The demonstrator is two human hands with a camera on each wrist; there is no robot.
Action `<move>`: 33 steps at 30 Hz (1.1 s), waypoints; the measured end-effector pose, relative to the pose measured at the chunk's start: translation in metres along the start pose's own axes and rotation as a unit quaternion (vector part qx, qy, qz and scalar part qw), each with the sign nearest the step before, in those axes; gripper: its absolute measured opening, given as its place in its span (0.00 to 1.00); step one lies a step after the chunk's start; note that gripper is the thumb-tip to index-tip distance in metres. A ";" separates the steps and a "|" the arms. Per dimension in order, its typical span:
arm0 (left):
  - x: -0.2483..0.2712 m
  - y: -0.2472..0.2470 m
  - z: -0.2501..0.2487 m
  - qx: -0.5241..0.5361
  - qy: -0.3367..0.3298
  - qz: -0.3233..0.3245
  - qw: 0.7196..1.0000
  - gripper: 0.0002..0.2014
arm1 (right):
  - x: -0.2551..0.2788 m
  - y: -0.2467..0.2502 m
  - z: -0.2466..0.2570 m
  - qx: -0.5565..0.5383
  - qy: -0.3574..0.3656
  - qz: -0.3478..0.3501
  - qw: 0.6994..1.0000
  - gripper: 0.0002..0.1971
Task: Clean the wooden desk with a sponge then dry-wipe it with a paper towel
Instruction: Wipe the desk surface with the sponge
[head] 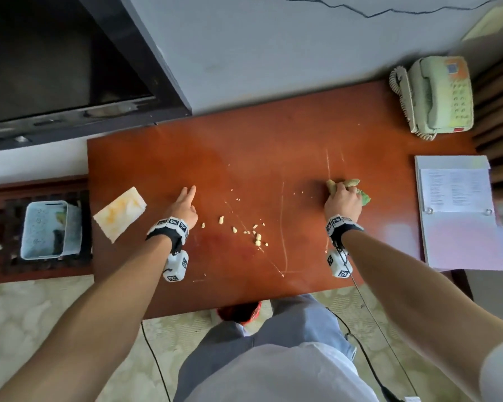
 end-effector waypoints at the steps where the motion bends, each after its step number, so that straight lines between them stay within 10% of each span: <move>1: 0.007 0.000 0.007 0.008 0.007 -0.011 1.000 0.32 | 0.005 -0.004 0.008 0.003 0.000 0.006 1.000 0.15; 6: 0.044 -0.019 0.065 0.047 0.067 -0.016 0.997 0.34 | 0.052 -0.021 0.063 -0.023 0.057 0.014 0.998 0.13; 13: 0.090 -0.078 0.123 0.067 0.102 0.093 0.988 0.80 | 0.141 -0.043 0.131 -0.066 0.185 0.097 0.976 0.16; 17: 0.093 -0.085 0.128 0.059 0.098 0.080 0.990 0.82 | 0.162 -0.045 0.150 -0.205 0.177 0.180 0.946 0.08; 21: 0.092 -0.085 0.128 0.062 0.085 0.061 0.993 0.83 | 0.127 -0.020 0.153 -0.285 0.116 0.114 0.945 0.08; 33: 0.090 -0.085 0.133 0.078 0.078 0.030 0.993 0.84 | 0.049 -0.017 0.268 -0.066 0.189 0.110 0.974 0.11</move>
Point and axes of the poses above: each hand's wrist, its own x-axis away from the middle knuckle, its own y-axis out of the back of the hand, z = x × y, the point moved 9 cm from there along -x, towards the middle knuckle, and after that the axes turned 14 degrees about -y, right-handed, at the moved point
